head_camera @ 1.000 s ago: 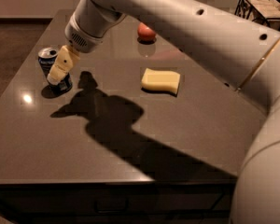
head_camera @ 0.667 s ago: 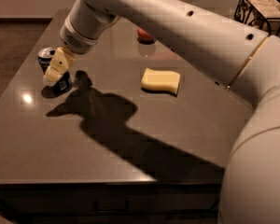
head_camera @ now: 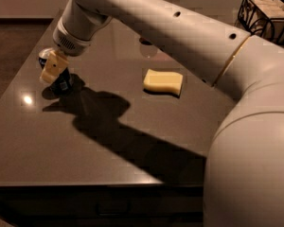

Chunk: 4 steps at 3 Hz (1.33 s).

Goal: Move pepsi can near apple

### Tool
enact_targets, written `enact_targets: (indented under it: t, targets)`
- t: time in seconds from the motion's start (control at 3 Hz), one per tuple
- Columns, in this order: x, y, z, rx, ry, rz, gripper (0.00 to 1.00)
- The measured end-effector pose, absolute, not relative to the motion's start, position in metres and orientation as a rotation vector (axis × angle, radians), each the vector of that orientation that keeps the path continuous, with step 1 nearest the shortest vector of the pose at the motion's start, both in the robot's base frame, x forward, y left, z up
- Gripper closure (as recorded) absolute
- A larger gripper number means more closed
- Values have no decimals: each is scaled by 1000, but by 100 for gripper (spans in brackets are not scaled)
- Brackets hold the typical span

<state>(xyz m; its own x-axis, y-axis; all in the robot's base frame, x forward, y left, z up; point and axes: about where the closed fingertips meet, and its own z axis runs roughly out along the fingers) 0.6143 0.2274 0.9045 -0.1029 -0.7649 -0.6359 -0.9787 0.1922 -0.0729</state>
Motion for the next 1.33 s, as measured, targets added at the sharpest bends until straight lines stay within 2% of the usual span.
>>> enact_targets:
  t: [0.67,1.0,1.33]
  targets:
    - [613,226,915,-1630,1908,583,64]
    - [625,210,934,-1590,1914,557,88]
    - [658,174,951,-1498,1962,497,100]
